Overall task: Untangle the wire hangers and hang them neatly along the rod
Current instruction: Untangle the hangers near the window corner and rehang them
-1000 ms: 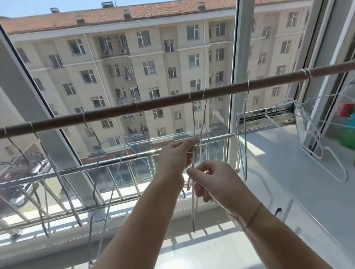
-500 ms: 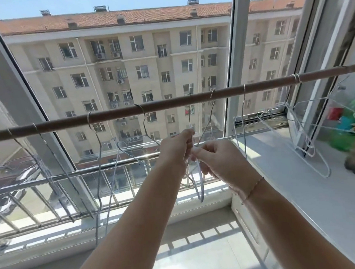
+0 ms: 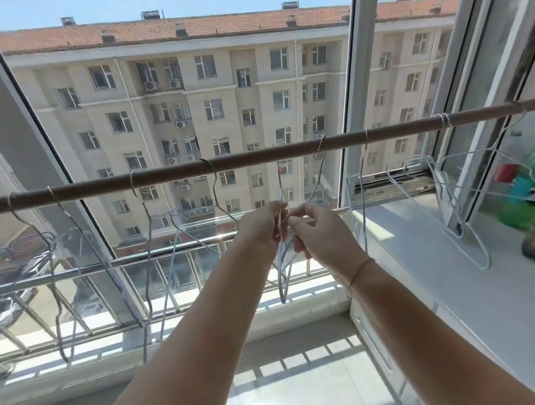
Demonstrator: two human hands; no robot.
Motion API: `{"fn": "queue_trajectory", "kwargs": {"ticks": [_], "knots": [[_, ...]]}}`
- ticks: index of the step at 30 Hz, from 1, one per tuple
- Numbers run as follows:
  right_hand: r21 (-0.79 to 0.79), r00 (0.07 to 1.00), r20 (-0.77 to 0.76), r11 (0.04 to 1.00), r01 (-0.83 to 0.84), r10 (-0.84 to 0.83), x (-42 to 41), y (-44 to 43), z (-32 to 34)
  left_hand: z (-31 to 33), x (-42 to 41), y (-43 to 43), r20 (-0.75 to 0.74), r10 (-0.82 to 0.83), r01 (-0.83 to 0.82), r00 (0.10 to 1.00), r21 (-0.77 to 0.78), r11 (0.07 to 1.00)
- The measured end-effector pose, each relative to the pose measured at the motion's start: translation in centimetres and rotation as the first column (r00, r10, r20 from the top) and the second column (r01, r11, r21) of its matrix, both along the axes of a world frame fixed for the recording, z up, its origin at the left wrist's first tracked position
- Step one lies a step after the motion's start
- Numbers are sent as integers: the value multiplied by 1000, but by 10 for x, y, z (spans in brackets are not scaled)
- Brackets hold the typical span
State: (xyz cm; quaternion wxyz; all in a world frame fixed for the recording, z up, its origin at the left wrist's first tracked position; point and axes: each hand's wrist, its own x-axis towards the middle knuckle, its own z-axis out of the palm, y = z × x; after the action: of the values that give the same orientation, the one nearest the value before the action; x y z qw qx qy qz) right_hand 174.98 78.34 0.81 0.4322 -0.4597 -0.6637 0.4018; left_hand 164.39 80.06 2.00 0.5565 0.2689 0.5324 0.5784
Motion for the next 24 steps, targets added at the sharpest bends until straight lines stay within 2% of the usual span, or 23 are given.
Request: {"fn": "queue_trajectory", "kwargs": {"ticks": [5, 10, 13, 19, 24], "knots": [[231, 947, 288, 970, 76, -143, 4, 4, -8, -6, 2, 2, 78, 32, -30, 996, -31, 999], [236, 870, 447, 966, 108, -207, 12, 8, -17, -10, 2, 2, 49, 19, -17, 999, -59, 998], [209, 872, 444, 970, 125, -208, 17, 9, -21, -11, 1, -1, 49, 11, -7, 999, -78, 997], [37, 905, 402, 990, 137, -141, 8, 11, -28, -17, -1, -4, 43, 21, -16, 999, -121, 993], [44, 882, 428, 979, 197, -197, 15, 6, -37, -25, 2, -7, 58, 58, -52, 997, -108, 993]]}}
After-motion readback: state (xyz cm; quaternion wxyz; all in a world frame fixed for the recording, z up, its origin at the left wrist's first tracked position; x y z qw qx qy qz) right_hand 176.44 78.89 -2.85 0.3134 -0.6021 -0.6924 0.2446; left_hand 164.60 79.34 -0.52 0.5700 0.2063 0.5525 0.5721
